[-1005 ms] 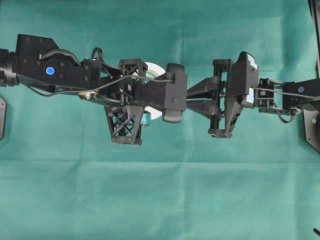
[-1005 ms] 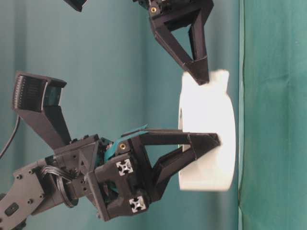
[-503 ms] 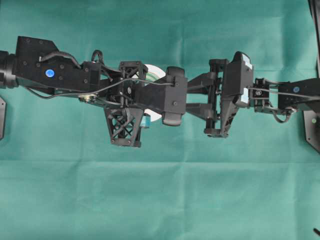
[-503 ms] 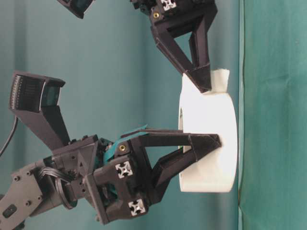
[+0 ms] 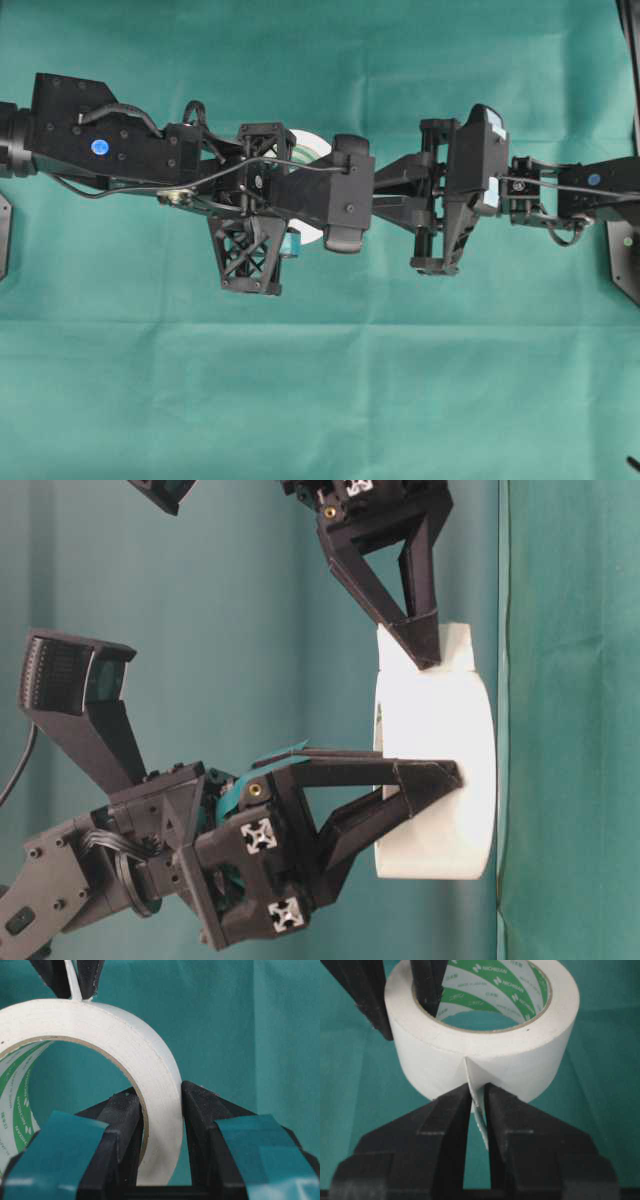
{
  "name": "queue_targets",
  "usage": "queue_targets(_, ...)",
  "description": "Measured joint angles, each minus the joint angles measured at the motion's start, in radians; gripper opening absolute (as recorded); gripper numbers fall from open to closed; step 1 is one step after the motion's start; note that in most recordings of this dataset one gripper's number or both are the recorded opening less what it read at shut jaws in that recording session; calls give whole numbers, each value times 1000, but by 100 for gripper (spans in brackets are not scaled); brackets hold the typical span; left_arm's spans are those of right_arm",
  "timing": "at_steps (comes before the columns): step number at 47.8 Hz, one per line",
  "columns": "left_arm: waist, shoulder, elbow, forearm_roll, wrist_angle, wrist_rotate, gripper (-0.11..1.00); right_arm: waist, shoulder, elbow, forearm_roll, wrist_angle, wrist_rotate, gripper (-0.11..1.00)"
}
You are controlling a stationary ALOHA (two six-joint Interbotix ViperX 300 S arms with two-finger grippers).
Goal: Peel off the duct tape with your right arm.
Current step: 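Close the right gripper on the tape end tab, then pull the left gripper with the roll away from the right gripper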
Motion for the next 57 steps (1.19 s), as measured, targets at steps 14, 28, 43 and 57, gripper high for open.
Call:
queue_targets(14,0,0,0,-2,2,-2,20,0,0,0,-2,-5,0,-9)
queue_targets(28,0,0,0,-2,2,-2,20,0,0,3,-2,-12,0,-9)
queue_targets(43,-11,2,0,5,9,-2,20,-14,0,15,14,-23,0,-9)
queue_targets(57,-75,2,0,5,31,-3,20,-38,-18,40,29,-25,0,-9)
